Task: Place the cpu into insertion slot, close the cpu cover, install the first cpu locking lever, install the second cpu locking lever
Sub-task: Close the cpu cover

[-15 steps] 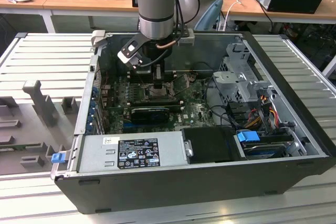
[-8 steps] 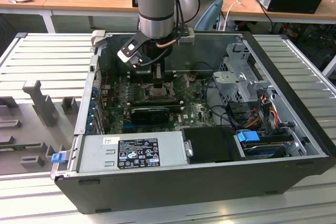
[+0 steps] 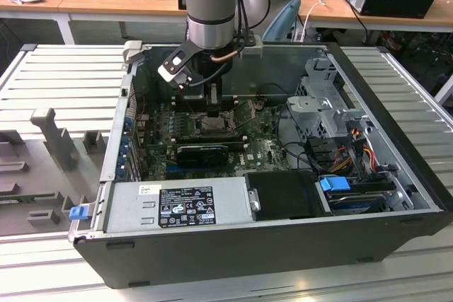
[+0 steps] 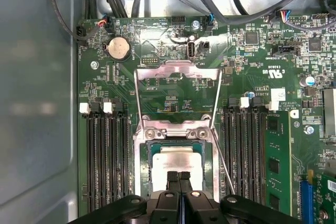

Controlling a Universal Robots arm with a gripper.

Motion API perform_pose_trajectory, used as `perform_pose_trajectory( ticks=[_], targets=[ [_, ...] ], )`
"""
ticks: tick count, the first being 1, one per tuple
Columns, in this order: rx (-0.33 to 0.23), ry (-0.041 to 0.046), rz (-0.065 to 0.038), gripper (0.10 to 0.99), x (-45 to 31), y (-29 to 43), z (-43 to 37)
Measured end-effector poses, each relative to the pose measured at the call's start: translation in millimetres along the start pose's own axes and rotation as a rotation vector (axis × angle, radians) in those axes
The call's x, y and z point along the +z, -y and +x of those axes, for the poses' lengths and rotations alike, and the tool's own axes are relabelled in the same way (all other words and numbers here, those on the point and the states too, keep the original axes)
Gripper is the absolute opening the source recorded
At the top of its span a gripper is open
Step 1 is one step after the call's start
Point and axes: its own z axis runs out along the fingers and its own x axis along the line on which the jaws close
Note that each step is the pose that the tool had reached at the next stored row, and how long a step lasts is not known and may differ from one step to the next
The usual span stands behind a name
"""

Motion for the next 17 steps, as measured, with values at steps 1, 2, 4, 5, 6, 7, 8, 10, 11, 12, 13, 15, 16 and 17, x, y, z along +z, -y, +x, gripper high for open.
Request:
perform_pose_trajectory(
  ticks=[1, 2, 4, 5, 6, 7, 8, 10, 11, 12, 13, 15, 16, 17],
  targets=[
    [0.0, 0.0, 0.0, 0.106, -0.4, 0.0, 0.0],
    [0.0, 0.0, 0.0, 0.106, -1.2, -0.1, 0.0],
    [0.0, 0.0, 0.0, 0.106, -2.4, -0.2, 0.1],
    [0.0, 0.0, 0.0, 0.106, -2.8, -0.2, 0.1],
    [0.0, 0.0, 0.0, 0.106, -3.5, -0.2, 0.1],
    [0.0, 0.0, 0.0, 0.106, -4.3, -0.3, 0.1],
    [0.0, 0.0, 0.0, 0.106, -5.4, -0.3, 0.1],
    [0.0, 0.0, 0.0, 0.106, -7.1, -0.4, 0.1],
    [0.0, -0.0001, 0.0, 0.106, -7.6, -0.5, 0.2],
    [0.0, 0.0, 0.0, 0.106, -8.2, -0.5, 0.2],
    [0.0, 0.0001, 0.0, 0.106, -8.2, -0.7, 0.2],
    [-0.001, 0.0111, 0.0, 0.106, -8.3, -1.3, 0.1],
    [-0.001, 0.0116, 0.0, 0.106, -8.2, -1.3, 0.2],
    [-0.001, 0.0117, 0.0, 0.106, -8.3, -1.3, 0.2]
  ],
)
